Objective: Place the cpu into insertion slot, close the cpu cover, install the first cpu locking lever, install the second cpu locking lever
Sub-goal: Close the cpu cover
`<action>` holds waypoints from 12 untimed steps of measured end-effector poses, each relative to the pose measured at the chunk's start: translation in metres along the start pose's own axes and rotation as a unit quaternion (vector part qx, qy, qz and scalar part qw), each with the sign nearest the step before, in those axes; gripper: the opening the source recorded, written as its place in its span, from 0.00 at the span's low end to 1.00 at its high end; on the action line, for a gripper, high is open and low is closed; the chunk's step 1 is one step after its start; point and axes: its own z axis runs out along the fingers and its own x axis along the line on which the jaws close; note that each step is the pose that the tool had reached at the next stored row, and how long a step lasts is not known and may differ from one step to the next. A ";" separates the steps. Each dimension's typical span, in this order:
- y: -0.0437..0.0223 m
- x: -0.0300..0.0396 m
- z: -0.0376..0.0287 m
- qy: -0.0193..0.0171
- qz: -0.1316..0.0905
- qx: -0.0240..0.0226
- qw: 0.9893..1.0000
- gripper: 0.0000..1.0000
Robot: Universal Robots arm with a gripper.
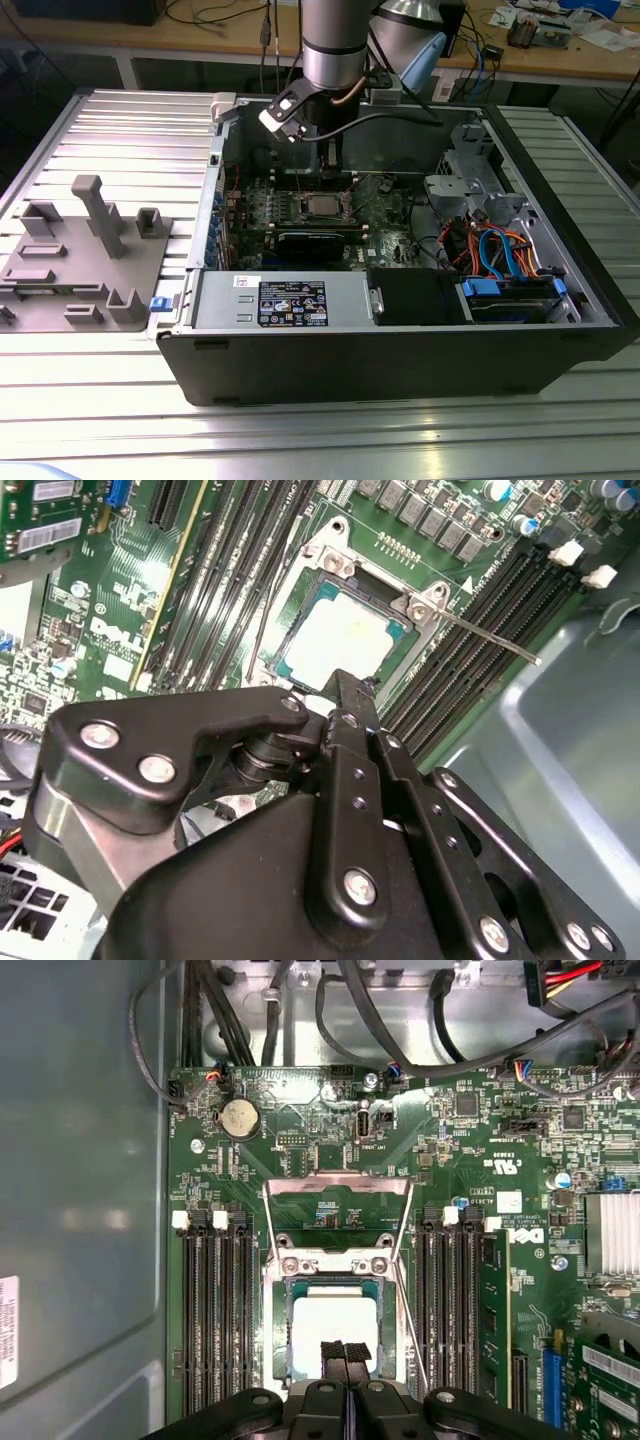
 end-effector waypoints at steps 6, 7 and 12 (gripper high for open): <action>0.0004 0.0000 -0.0100 0.000 0.000 0.000 1.000 0.11; 0.0005 0.0000 -0.0109 0.000 0.000 0.000 1.000 0.11; 0.0005 0.0000 -0.0115 0.000 0.000 0.000 1.000 0.11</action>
